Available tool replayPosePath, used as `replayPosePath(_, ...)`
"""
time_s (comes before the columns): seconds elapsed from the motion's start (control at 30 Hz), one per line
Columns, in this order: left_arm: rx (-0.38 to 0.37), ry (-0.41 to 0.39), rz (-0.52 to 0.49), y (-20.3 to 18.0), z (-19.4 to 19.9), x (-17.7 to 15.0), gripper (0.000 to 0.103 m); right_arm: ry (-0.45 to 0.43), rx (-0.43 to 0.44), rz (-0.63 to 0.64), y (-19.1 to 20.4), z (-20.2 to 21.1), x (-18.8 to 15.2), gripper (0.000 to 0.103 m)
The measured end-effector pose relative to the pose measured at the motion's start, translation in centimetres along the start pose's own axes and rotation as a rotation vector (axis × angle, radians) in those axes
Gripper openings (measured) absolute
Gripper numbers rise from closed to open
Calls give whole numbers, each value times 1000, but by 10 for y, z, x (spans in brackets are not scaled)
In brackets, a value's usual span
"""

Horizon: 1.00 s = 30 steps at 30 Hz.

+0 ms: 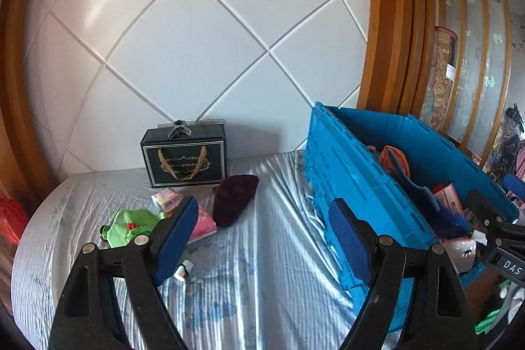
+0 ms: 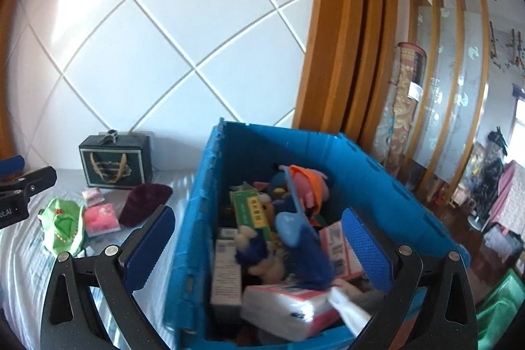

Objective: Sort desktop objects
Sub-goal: 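Release both plushes into the crate and withdraw both tools to the bed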

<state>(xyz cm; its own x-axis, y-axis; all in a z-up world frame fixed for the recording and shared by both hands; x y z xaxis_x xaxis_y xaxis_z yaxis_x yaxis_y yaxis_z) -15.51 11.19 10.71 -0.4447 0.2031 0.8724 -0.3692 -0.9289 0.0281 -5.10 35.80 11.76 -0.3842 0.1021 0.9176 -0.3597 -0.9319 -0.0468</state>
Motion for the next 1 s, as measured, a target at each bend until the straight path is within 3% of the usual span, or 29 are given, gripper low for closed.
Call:
replayPosePath(0.23, 65, 45, 62, 80, -13, -35, 82, -4, 132, 28, 77, 2, -5, 103)
replayPosePath(0.5, 155, 175, 122, 138, -63, -92, 82, 123, 320, 62, 153, -55, -38, 103)
replayPosePath(0.67, 110, 305, 130, 137, -117, -137, 77, 255, 383, 74, 181, -112, -73, 103)
replayPosePath(0.73, 69, 352, 139, 132, -140, -153, 64, 312, 399, 82, 186, -136, -86, 103)
replayPosePath(0.83, 29, 433, 153, 128, -177, -179, 53, 400, 393, 105, 191, -172, -109, 103)
replayPosePath(1.0, 9, 508, 144, 127, -226, -201, 53, 523, 391, 105, 195, -223, -139, 103)
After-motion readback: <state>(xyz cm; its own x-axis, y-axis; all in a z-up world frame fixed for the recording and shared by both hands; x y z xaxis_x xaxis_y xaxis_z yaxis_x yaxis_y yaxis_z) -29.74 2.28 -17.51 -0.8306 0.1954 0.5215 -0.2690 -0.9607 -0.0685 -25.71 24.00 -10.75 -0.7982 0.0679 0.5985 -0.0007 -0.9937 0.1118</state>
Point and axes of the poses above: each gripper's, at about its wrist camera, not at the fingertips, and z roughly against the way its jaws point, y to its left, x to its top, the point moved 1 cm from there along -z, roughly the way its jaws point, and after that the axes turned 7 degrees about -z, right-handed, at the moved point
